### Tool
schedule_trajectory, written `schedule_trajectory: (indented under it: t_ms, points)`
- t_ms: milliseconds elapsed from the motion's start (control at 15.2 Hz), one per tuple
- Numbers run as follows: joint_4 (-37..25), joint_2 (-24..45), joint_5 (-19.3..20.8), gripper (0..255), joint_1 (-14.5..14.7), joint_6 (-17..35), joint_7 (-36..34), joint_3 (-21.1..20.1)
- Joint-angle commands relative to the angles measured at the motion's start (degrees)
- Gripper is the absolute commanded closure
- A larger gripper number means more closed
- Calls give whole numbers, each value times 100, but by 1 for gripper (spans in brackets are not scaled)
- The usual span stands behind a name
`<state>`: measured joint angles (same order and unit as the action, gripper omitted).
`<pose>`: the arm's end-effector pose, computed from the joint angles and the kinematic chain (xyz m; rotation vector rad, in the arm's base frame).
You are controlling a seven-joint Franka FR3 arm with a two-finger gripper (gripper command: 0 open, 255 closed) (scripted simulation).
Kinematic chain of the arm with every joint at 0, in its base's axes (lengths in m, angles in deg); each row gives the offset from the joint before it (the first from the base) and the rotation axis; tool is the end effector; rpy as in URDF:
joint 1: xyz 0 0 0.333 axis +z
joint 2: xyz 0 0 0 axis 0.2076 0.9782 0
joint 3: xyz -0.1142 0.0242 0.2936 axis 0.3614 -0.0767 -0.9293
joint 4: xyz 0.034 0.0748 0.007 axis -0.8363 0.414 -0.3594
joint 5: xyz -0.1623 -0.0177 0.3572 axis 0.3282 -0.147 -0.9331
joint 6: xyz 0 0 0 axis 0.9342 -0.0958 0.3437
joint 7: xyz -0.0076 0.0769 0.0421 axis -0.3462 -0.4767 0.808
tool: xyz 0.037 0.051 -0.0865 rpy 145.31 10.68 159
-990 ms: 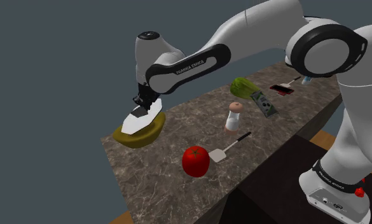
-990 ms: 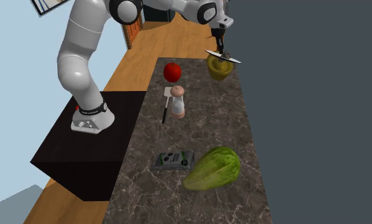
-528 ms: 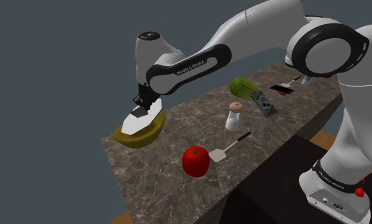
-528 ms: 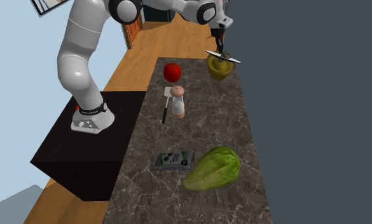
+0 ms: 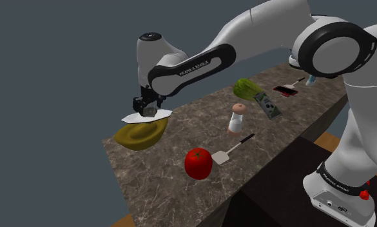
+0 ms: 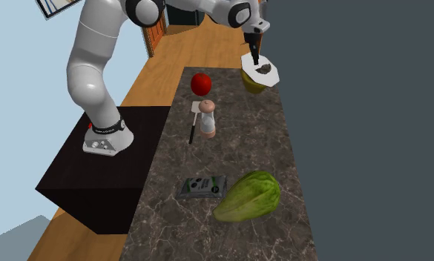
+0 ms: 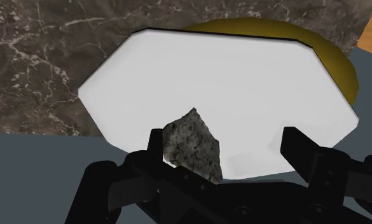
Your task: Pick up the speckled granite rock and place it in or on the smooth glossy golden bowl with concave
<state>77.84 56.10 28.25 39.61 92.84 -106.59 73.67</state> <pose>0.6403 0.3649 0.3647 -3.0818 -0.0252 -0.3899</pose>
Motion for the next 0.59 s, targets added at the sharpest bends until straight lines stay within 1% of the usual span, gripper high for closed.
schedule_trajectory:
  t_ms: [0, 66, 528]
  points:
    - [13, -216, -16, 0, 15, -205, 1, -17]
    - [17, -311, -24, 0, 18, -297, 5, -24]
    - [17, -311, -24, 0, 18, -297, 5, -24]
